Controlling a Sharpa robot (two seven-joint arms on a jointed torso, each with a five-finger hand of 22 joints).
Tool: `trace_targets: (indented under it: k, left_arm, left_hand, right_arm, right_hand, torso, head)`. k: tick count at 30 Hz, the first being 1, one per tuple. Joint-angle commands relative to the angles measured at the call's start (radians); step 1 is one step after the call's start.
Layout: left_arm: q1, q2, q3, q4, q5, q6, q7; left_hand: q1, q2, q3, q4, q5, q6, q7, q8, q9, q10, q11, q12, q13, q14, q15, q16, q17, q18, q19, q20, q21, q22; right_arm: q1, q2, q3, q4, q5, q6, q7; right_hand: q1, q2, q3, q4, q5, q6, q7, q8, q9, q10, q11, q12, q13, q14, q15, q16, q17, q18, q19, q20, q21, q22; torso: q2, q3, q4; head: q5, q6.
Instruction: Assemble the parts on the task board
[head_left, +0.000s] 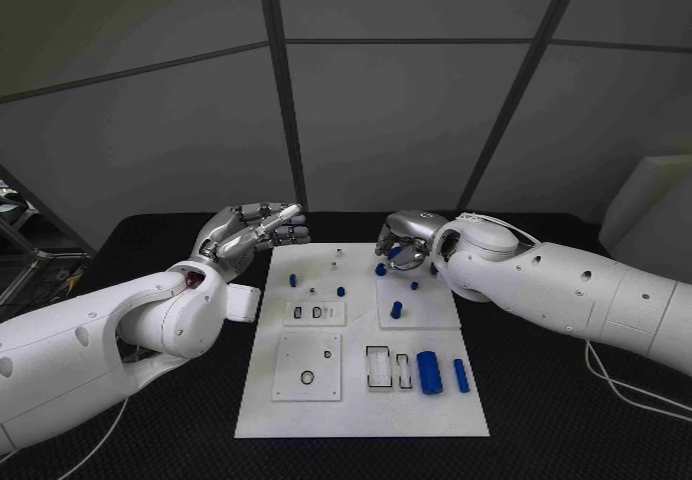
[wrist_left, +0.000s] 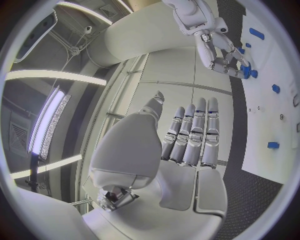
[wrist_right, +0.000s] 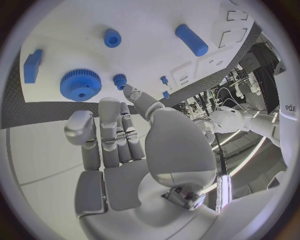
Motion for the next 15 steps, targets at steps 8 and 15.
trace_targets:
  k: [8,15]
  left_arm:
    - [0.002,-0.001,0.002,0.005,-0.009,0.021,-0.004]
    - [0.002,0.0,0.002,0.005,-0.009,0.025,-0.005]
  left_hand:
    - [0.007,-0.001,0.001,-0.008,-0.001,0.006,0.006,-0.007,-0.001,0.009,0.001,-0.006,-0.001,0.002,0.003,-0.006,0.001,-0.013,0.008,-0.002,0.003,-0.002]
    - [0.006,0.0,0.001,-0.009,-0.002,0.005,0.007,-0.008,-0.002,0.009,0.002,-0.008,-0.001,0.0,0.004,-0.008,0.0,-0.013,0.008,-0.002,0.003,-0.002]
  right_arm:
    - [0.003,0.02,0.001,-0.019,-0.045,0.053,-0.007]
    - [0.003,0.03,0.001,-0.033,-0.044,0.066,-0.01]
  right_hand:
    - [-0.009,0.002,0.014,0.001,0.004,-0.007,0.002,-0.005,0.0,-0.004,0.003,-0.002,0.001,0.01,0.008,0.054,0.051,-0.027,0.021,0.004,0.03,0.044]
    - [-0.015,0.012,0.022,0.004,0.004,0.0,0.0,-0.003,0.001,0.005,0.001,0.0,0.002,0.011,0.008,0.096,0.091,-0.032,0.037,0.004,0.051,0.078]
  torso:
    - [0.01,0.0004,0.0017]
    - [0.011,0.0009,0.0025]
  head:
    - [-0.003,-0.003]
    - [-0.001,-0.007]
